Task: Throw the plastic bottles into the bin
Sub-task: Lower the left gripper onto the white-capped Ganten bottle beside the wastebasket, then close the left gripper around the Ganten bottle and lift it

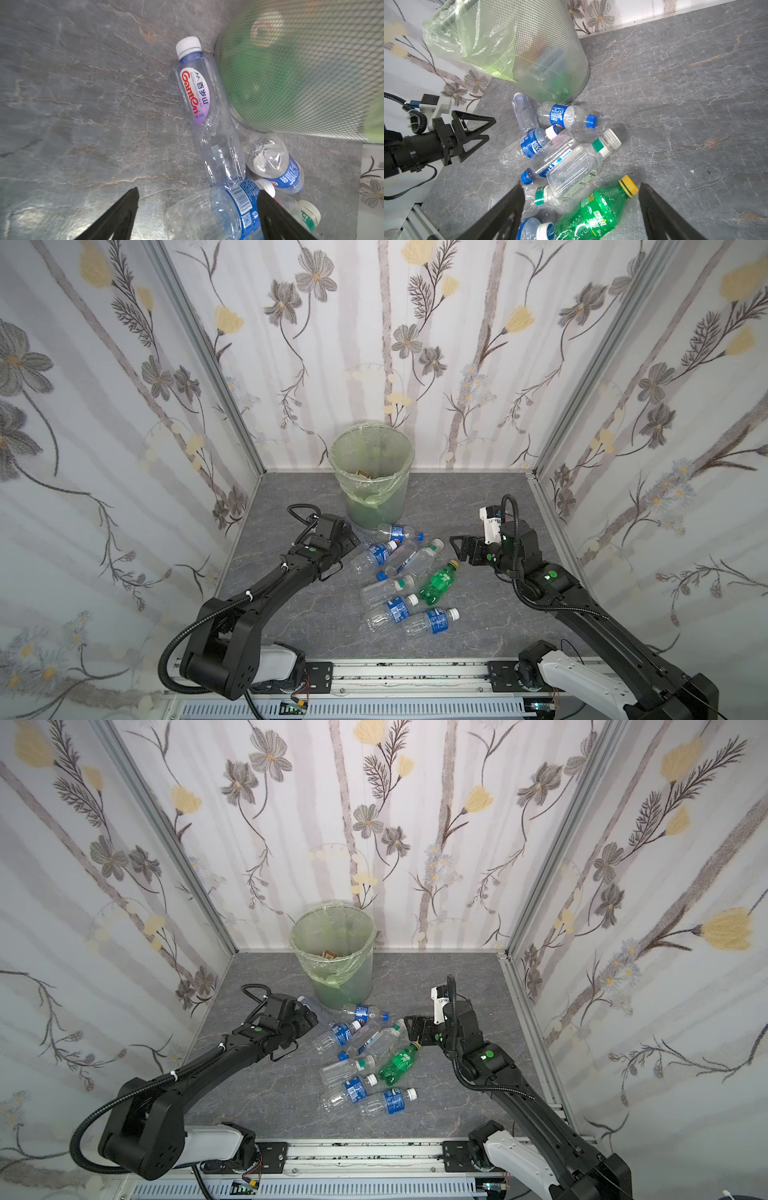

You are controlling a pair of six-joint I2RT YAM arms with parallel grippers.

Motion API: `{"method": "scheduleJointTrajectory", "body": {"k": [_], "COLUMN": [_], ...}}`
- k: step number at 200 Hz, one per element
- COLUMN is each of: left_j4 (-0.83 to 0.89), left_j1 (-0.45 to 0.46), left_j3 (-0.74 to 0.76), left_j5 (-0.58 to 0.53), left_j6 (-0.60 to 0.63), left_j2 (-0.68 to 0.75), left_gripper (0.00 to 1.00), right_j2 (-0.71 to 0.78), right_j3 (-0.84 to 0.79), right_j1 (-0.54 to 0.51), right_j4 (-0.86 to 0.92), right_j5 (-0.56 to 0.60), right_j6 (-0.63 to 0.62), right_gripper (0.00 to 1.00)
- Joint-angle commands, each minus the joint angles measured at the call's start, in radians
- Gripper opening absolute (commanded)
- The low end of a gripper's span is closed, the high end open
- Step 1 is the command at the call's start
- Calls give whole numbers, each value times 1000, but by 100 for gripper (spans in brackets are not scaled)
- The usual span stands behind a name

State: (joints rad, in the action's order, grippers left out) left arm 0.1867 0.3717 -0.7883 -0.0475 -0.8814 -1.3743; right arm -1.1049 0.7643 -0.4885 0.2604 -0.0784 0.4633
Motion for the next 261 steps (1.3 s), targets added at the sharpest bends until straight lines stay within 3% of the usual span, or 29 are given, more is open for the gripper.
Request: {"method": "scheduleJointTrajectory", "body": {"k": [1,80,160,235,261], "left_j4": [-114,-187,-205,-198,-197], "left_j1": [-2,-49,-136,-208,-207], "left_j3": [-20,-65,-70,111,95], "left_j5": [49,63,149,182,191], "left_j6": [-57,-73,19,55,43], "left_j2": [-62,-252,-314,-97,-60], "left_gripper": [89,84,76,72,77], "right_j2": [-3,43,95,80,60], "right_j3": [2,-45,-97,-97,-97], "right_j1": [2,4,6,8,8], "right_j4": [-38,-39,-54,-72,-90], "right_j5": [8,7,30,25,12], "right_j6": [3,12,31,36,37], "right_gripper": [86,86,86,87,86]}}
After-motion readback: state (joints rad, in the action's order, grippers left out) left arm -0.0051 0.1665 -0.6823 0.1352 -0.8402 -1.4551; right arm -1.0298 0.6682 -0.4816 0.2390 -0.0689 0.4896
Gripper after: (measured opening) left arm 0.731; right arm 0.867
